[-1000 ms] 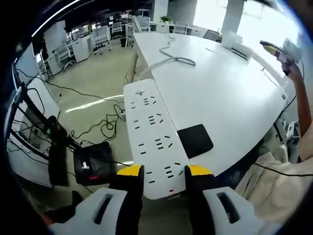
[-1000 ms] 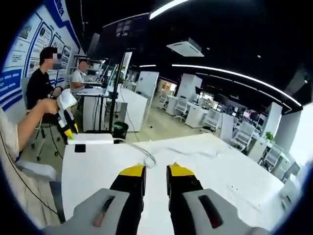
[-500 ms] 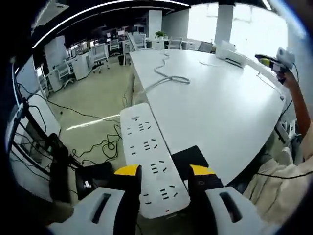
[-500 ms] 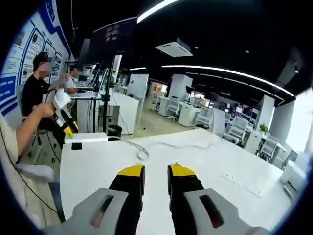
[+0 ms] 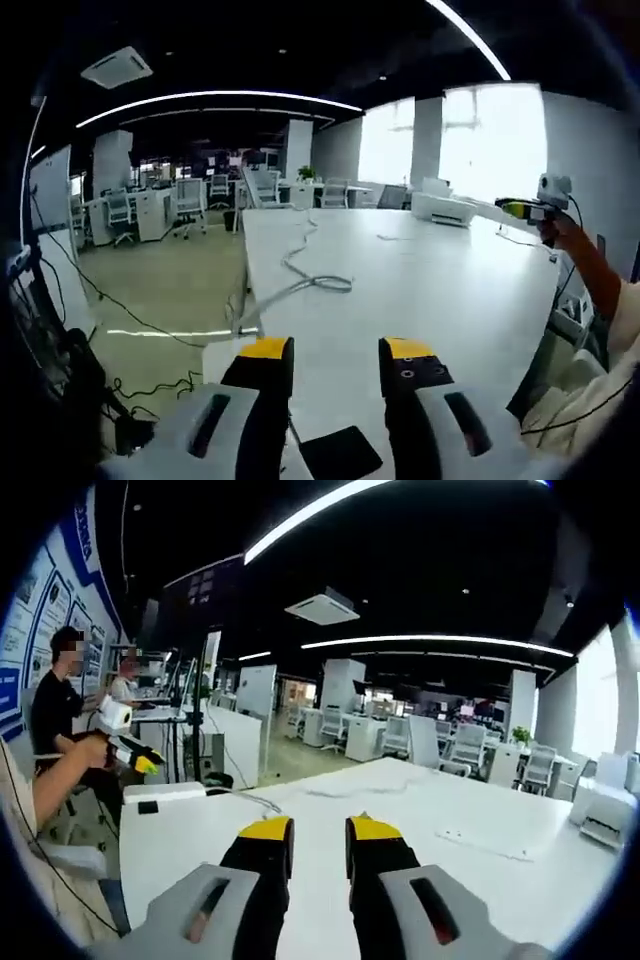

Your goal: Pick up the power strip scattered on the table, fix it on the side mounting bracket of the table, and press the switch

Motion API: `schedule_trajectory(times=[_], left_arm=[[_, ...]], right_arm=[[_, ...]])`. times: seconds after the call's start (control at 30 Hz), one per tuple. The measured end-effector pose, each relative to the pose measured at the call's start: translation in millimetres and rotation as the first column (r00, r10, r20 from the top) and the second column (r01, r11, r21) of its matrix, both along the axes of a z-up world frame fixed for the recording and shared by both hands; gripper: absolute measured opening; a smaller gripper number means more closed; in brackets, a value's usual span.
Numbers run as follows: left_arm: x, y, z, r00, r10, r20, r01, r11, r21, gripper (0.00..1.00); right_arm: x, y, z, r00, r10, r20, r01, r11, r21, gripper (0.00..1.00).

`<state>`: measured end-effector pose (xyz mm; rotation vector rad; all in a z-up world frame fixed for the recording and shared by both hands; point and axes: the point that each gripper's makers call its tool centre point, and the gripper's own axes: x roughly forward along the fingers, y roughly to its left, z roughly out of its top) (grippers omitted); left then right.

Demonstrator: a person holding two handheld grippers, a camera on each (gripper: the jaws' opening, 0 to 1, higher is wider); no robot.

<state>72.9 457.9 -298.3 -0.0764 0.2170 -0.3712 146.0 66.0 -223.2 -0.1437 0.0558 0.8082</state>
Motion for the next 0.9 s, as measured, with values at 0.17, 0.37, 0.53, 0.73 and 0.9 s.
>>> schedule_trajectory(times=[0.17, 0.37, 0.53, 0.73, 0.9], left_arm=[[8.3, -8, 29.7, 0.987, 0.021, 0.161, -0.012, 0.998, -0.06, 0.38], [6.7, -21, 57.9, 0.934, 0.061, 0.352, -0.03, 0.995, -0.094, 0.36], [6.9, -45, 58.6, 0.915, 0.028, 0.402, -0.024, 1.0, -0.015, 0.39], [1.5, -59, 57.9, 0.893, 0.056, 0.447, -0.023, 0.996, -0.081, 0.44], [3.9, -70, 49.5, 0.898, 0.055, 0.437, -0.043, 0.998, -0.036, 0.48]], right_arm=[[-1, -19, -3.3, 0.998, -0.051, 0.022, 0.051, 0.999, 0.02, 0.21], [0, -45, -9.7, 0.993, -0.113, 0.039, 0.11, 0.992, 0.06, 0.26], [-8, -60, -16.7, 0.988, -0.151, 0.044, 0.147, 0.986, 0.083, 0.27], [-23, -74, -16.2, 0.98, -0.185, 0.068, 0.175, 0.976, 0.126, 0.32], [-35, -82, -13.5, 0.972, -0.218, 0.083, 0.201, 0.963, 0.177, 0.39]])
